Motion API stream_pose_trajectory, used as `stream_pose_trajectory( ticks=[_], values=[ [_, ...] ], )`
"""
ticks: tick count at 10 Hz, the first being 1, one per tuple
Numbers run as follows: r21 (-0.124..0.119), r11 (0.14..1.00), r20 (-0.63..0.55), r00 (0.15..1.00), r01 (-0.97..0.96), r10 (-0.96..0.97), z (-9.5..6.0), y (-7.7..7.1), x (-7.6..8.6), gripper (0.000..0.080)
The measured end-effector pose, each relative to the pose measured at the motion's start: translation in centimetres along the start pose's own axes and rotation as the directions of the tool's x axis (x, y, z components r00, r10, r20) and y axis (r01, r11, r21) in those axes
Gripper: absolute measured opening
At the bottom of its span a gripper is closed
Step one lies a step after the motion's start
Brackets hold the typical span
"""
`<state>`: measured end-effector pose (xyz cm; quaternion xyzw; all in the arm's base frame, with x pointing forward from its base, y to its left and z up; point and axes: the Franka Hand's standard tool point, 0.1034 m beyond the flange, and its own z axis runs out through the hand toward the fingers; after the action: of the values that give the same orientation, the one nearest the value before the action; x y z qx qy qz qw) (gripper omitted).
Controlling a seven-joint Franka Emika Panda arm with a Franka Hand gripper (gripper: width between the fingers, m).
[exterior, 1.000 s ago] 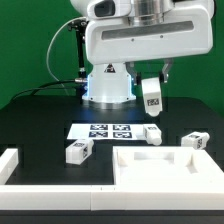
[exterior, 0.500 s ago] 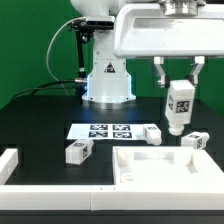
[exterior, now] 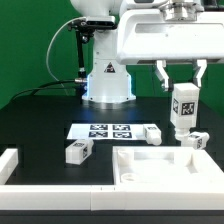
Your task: Assemble one leg
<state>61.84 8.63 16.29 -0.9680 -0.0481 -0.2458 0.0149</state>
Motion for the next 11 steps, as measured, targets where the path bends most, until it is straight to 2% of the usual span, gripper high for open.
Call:
stream_pose_trajectory(
  ticks=[2, 5, 6, 9, 11],
  values=[
    [0.007, 1.000, -0.039, 0.999, 0.014, -0.014, 1.5, -1.1, -0.6, 0.0284],
    [0.006, 1.000, -0.034, 0.999, 0.020, -0.020, 1.6, -1.0, -0.7, 0.0284],
    [0.008, 0.999, -0.042, 0.998, 0.037, -0.037, 2.0, -1.6, -0.9, 0.0284],
    [0.006, 0.998, -0.037, 0.997, 0.069, -0.069, 3.5, -2.0, -1.1, 0.0284],
    [0.010, 0.997, -0.024, 0.996, 0.081, -0.080, 4.3, -2.7, -1.8, 0.0284]
  ],
)
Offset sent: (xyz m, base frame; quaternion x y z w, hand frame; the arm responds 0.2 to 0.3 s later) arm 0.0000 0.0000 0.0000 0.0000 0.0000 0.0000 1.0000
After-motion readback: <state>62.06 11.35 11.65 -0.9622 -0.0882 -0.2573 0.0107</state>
